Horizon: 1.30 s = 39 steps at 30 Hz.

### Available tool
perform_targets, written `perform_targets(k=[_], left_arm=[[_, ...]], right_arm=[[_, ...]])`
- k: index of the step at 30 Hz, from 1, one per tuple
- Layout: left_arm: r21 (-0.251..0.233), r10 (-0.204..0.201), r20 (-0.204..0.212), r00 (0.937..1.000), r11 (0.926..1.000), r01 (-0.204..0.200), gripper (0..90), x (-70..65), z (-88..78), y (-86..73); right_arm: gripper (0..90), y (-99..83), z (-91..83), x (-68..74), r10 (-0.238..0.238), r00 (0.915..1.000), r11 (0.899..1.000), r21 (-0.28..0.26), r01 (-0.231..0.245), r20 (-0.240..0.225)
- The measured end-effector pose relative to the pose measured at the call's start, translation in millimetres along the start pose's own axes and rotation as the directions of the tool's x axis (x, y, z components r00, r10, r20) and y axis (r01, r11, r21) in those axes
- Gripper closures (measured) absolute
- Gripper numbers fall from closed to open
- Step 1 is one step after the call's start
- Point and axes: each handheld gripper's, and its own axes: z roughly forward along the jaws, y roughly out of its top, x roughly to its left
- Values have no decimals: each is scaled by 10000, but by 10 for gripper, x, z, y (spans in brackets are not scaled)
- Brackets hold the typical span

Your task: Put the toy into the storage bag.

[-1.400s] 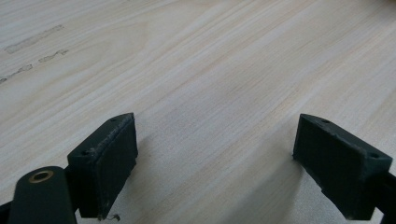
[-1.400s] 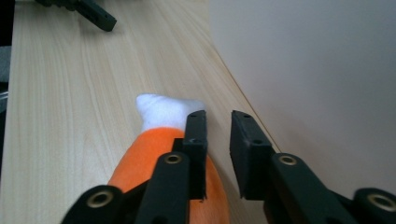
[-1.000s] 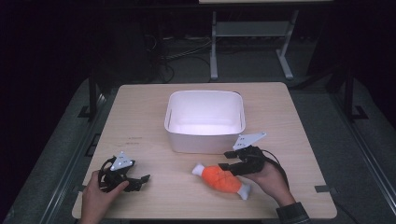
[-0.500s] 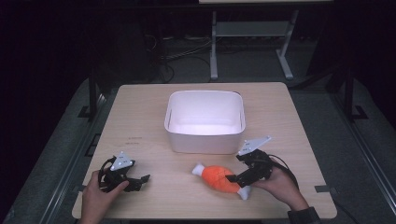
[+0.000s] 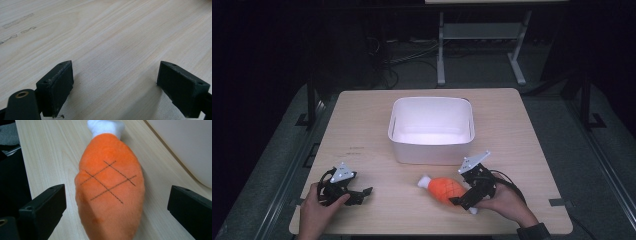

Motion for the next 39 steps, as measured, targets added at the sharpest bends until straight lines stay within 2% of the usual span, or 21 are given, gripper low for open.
perform_targets(k=[8,13,22,27,34,35,39], left_arm=[[-2,0,-1,10000,10000,0,130,0,0,0],[3,0,-1,10000,10000,0,130,0,0,0],[-3,-1,-2,10000,10000,1,130,0,0,0],[-2,-2,-2,10000,10000,2,130,0,0,0],[-2,-1,-4,10000,10000,1,130,0,0,0],[-2,0,-2,10000,10000,0,130,0,0,0],[-3,0,-4,10000,10000,0,130,0,0,0]], right_arm=[[15,57,150,61,-376,9992,9990,217,379,-156],[15,73,247,71,-560,9984,9975,426,562,-49],[16,78,391,57,-756,9971,9951,629,761,-110],[19,74,414,57,-795,9968,9944,684,802,-122],[99,65,405,52,-859,9961,9938,689,870,-185],[139,63,390,48,-857,9963,9943,634,862,-100],[169,53,379,36,-902,9958,9941,591,909,-144]])
